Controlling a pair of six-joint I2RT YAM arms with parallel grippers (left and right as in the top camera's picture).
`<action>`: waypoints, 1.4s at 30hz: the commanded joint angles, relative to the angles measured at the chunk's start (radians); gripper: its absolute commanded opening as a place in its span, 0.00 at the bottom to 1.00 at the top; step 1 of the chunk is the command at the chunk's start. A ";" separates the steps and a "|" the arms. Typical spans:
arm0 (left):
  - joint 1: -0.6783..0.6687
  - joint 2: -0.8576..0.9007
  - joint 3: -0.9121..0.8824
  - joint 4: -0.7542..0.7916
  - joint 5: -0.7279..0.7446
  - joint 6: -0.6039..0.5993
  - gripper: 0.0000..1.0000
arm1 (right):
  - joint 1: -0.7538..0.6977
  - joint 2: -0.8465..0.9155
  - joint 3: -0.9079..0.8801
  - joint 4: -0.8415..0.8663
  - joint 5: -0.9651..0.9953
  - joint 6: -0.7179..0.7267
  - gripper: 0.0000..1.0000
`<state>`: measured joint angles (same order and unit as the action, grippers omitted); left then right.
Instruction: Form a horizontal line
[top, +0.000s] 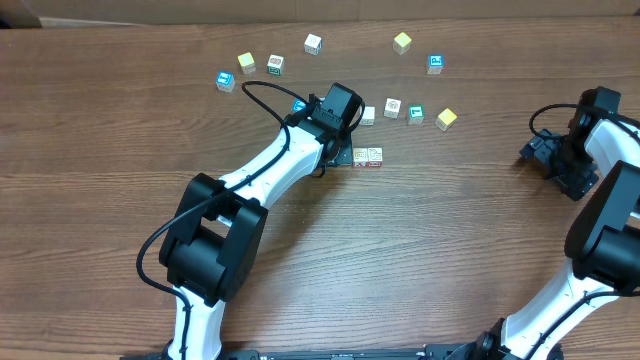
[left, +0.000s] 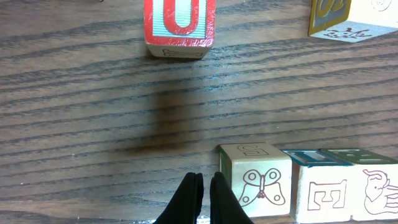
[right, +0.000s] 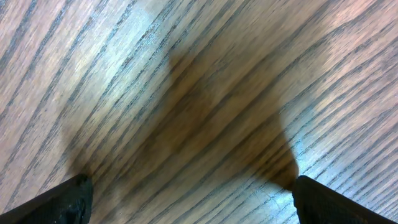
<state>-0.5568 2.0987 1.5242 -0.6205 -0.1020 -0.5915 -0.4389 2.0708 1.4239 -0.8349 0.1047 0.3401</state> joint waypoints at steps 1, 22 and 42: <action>-0.008 0.007 -0.018 0.002 -0.014 0.020 0.04 | -0.006 0.011 -0.009 0.000 0.026 0.000 1.00; -0.005 0.052 -0.023 0.029 -0.013 0.020 0.04 | -0.006 0.011 -0.010 0.000 0.026 0.000 1.00; -0.005 0.051 -0.010 0.052 -0.013 0.076 0.04 | -0.006 0.011 -0.009 0.000 0.026 0.000 1.00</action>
<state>-0.5568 2.1407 1.5085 -0.5678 -0.1020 -0.5430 -0.4389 2.0708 1.4239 -0.8352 0.1047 0.3401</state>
